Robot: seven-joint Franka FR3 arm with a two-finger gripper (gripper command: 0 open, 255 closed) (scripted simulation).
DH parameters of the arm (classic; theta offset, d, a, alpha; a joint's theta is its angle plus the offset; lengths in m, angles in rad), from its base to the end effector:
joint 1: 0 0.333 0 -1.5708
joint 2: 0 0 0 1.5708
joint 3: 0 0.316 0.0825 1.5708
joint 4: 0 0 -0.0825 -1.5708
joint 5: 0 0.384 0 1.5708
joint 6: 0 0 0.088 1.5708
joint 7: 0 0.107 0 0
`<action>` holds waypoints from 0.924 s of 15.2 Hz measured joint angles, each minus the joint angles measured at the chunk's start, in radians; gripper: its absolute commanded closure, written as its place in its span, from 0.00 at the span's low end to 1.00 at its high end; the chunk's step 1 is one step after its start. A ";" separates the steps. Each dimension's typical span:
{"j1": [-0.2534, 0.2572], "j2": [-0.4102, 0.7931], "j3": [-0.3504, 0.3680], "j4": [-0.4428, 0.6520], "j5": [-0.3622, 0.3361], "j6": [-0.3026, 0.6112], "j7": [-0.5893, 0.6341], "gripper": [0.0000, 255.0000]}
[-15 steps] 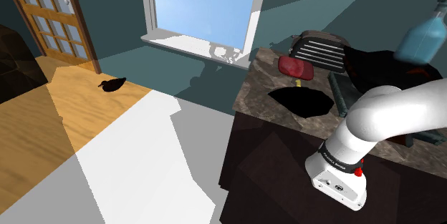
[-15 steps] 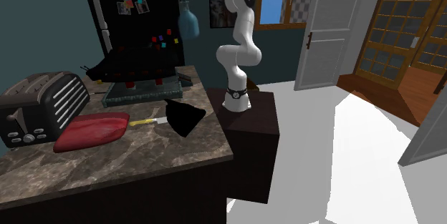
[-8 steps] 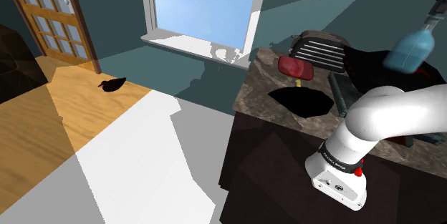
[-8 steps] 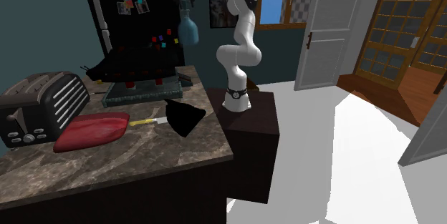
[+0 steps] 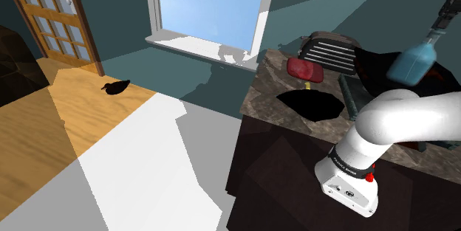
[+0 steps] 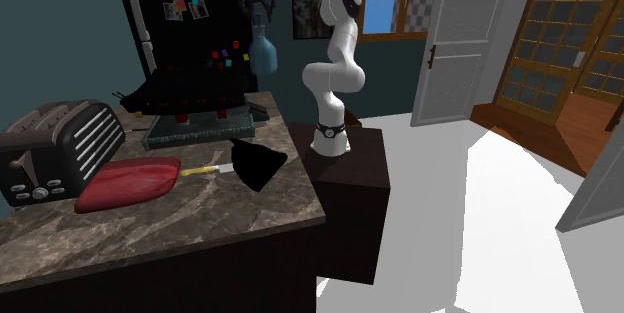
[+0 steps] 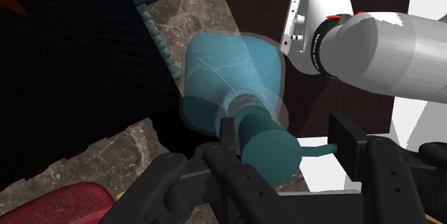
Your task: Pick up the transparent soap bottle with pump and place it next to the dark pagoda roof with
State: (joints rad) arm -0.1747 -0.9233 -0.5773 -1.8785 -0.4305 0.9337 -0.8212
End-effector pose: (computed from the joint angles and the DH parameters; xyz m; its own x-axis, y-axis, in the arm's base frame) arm 0.0282 -0.2991 0.6977 0.9958 0.0701 -0.0590 0.0594 -0.9840 -0.1679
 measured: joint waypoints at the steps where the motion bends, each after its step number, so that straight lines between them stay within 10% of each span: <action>1: -0.003 -0.010 -0.003 -0.019 -0.004 0.010 0.002 1.00; 14: -0.041 -0.129 -0.035 -0.259 -0.047 0.134 0.033 1.00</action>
State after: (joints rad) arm -0.2157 -1.0528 -0.6123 -2.1376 -0.4771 1.0675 -0.7880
